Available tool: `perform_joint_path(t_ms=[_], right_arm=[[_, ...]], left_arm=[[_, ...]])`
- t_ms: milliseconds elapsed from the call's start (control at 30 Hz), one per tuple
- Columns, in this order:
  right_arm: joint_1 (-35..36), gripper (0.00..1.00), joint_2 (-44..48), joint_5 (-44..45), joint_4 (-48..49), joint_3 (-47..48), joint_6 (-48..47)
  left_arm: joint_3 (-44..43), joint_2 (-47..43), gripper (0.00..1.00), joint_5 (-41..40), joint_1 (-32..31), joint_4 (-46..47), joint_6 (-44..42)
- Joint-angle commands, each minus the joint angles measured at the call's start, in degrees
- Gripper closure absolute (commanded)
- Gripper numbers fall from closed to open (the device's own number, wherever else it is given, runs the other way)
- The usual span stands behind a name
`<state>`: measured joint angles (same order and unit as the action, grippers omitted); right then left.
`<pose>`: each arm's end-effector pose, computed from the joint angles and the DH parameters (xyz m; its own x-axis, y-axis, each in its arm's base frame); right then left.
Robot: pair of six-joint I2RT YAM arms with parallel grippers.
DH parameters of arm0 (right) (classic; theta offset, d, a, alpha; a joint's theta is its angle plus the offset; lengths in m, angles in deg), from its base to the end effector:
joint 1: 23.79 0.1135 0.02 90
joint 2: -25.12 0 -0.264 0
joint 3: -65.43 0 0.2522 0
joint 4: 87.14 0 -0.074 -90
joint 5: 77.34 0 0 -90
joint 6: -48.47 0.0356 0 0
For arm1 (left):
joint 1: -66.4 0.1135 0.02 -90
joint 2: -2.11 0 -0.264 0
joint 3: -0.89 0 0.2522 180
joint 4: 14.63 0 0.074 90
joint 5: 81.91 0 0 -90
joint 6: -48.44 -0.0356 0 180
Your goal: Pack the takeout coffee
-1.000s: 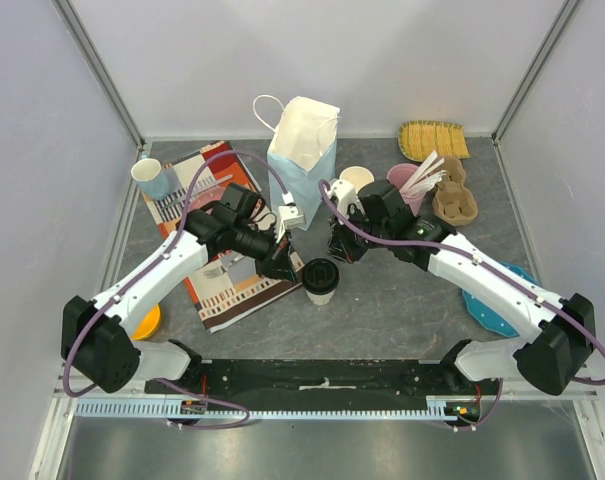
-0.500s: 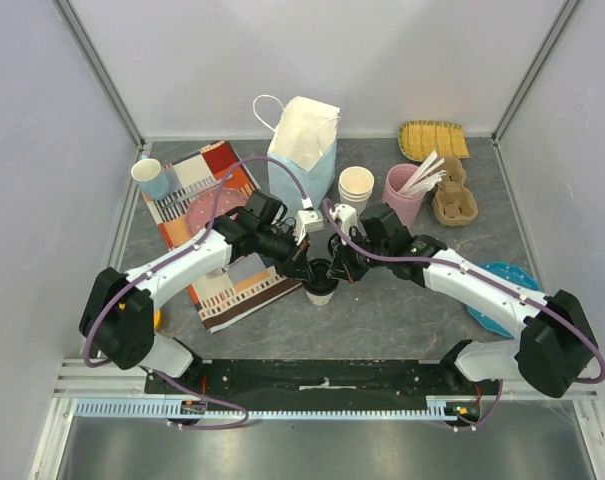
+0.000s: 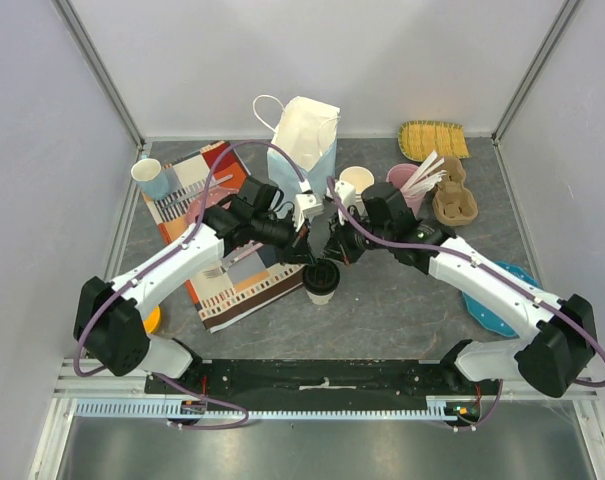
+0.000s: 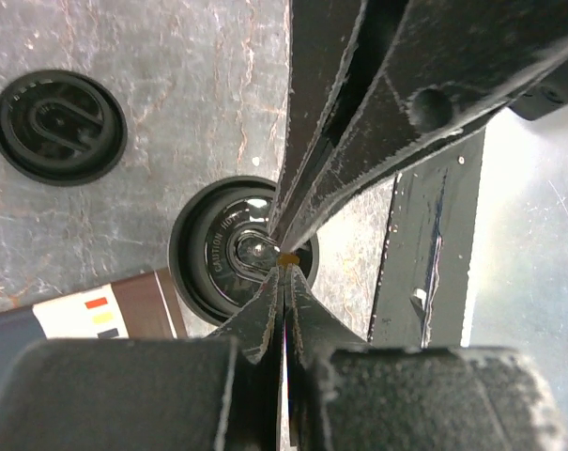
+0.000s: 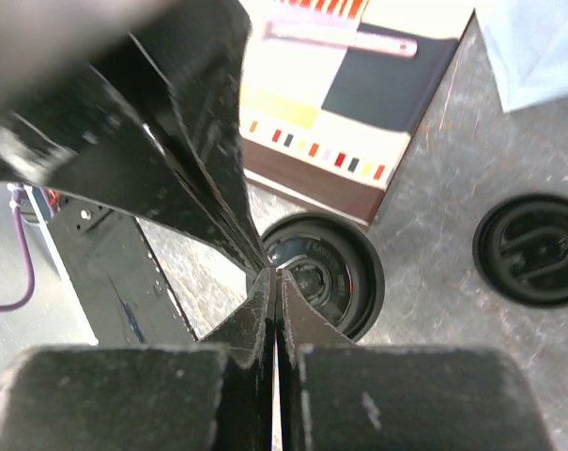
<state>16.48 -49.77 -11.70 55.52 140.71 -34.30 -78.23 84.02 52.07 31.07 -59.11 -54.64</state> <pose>0.2106 0.1976 0.3061 -0.5608 -0.3248 -0.7616 -0.7759 0.5271 0.3465 0.2324 -0.1950 0.2894 -0.4026 0.4850 -0.7764 0.9154 0.2103 -0.3433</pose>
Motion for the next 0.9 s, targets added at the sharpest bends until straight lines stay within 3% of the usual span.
perform_joint_path(t_ms=[0, 167, 400, 867], right_arm=[[-0.11, 1.00, -1.22, -0.60, 0.19, 3.61, -0.46], [-0.81, 1.00, -5.08, -0.34, 4.75, -3.05, 0.51], [-1.34, 1.00, -6.59, -1.66, 9.33, -12.12, 2.53], [-1.51, 1.00, -2.01, -1.14, 0.11, 0.88, -0.10]], left_arm=[[-1.79, -0.88, 0.98, -1.26, 0.18, 1.09, 0.86], [3.22, 2.99, 0.98, -3.03, 0.26, 6.19, 2.53], [7.18, 5.55, 0.98, -4.00, 0.26, 6.55, 0.34], [-1.61, -0.34, 0.98, -2.24, 0.70, 0.40, -0.63]])
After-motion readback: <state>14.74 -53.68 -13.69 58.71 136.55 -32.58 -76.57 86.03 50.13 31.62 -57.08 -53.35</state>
